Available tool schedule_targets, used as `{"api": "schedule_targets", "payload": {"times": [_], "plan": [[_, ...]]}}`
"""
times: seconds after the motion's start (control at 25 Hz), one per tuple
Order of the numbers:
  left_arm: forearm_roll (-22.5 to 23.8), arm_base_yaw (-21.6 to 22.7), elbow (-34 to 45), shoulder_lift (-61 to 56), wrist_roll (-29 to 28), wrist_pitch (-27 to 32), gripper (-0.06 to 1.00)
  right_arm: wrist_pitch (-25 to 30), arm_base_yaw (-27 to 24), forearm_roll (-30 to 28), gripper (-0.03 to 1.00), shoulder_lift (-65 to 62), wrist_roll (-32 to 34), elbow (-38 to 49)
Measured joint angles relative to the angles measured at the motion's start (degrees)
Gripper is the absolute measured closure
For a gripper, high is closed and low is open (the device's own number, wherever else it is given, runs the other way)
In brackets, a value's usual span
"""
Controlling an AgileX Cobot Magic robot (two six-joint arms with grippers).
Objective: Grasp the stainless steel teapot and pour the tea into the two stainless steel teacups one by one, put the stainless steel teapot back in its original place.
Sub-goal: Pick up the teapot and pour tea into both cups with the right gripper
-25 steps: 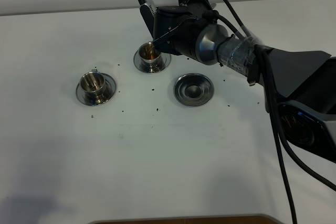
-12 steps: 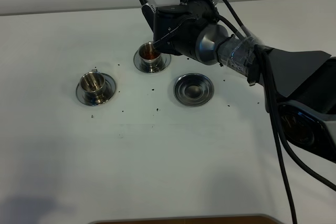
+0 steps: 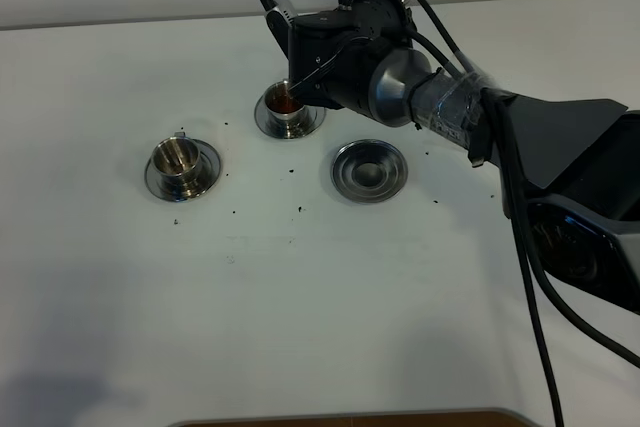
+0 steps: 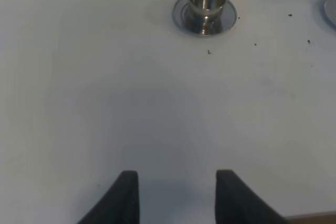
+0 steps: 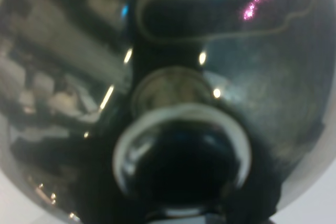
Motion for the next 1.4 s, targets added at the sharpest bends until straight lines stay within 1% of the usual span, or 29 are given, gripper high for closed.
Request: {"api": "schedule_targets", "payload": {"times": [0.32,0.44,0.64,1.0,1.08,1.16,1.28,1.4], "plan": [[0.0,0.0,0.0,0.0,0.0,0.0,0.55,0.0,0.0,0.3,0.78,0.0,0.0,0.0],[0.0,0.0,0.0,0.0,0.0,0.0,0.55,0.2,0.0,2.1,0.78,0.0,0.1,0.0],[0.0,0.0,0.0,0.0,0.0,0.0,0.55,1.6,0.0,6.6,0.78,0.0,1.0,0.0],[0.0,0.0,0.0,0.0,0.0,0.0,0.55,2.6,0.0,11.9,0.78,0.0,9.2,0.0],[0.0,0.0,0.0,0.0,0.0,0.0,0.55,3.6,0.3,12.5,0.78,0.0,12.0,-0.3],[0.0,0.0,0.0,0.0,0.0,0.0,0.55,6.3,0.8,13.9,0.78,0.0,14.8,-1.7],[0.0,0.0,0.0,0.0,0.0,0.0,0.55,10.3,1.3,18.6,0.78,-0.1,17.6,-5.7],[0.0,0.0,0.0,0.0,0.0,0.0,0.55,11.3,1.5,24.6,0.78,-0.2,19.3,-10.6]]}}
